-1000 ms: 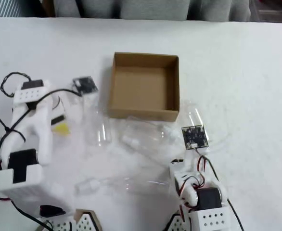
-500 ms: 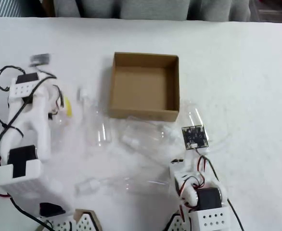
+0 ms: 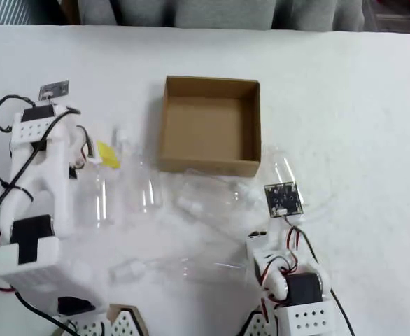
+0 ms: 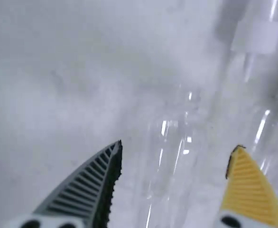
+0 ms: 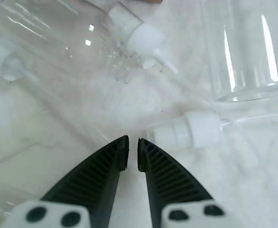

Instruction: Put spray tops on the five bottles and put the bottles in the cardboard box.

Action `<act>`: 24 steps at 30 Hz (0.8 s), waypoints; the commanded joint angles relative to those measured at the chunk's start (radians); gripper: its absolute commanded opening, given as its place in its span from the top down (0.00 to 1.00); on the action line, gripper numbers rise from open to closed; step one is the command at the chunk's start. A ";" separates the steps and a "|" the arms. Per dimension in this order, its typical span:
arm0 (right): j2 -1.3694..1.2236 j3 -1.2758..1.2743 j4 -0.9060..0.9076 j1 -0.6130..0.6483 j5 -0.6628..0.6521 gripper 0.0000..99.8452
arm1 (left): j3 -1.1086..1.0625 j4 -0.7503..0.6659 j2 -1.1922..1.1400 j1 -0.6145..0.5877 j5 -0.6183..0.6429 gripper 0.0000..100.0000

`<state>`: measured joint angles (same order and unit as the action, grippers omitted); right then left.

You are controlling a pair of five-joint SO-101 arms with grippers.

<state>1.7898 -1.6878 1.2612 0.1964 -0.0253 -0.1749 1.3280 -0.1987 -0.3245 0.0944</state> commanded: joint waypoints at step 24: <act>0.010 -0.003 0.004 -0.001 -0.009 0.98 | -0.048 -0.143 -0.076 0.044 -0.328 0.69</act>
<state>1.7898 -1.6878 1.2612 0.1964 -0.0253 -0.2240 1.2098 -0.2800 -0.3030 -0.2371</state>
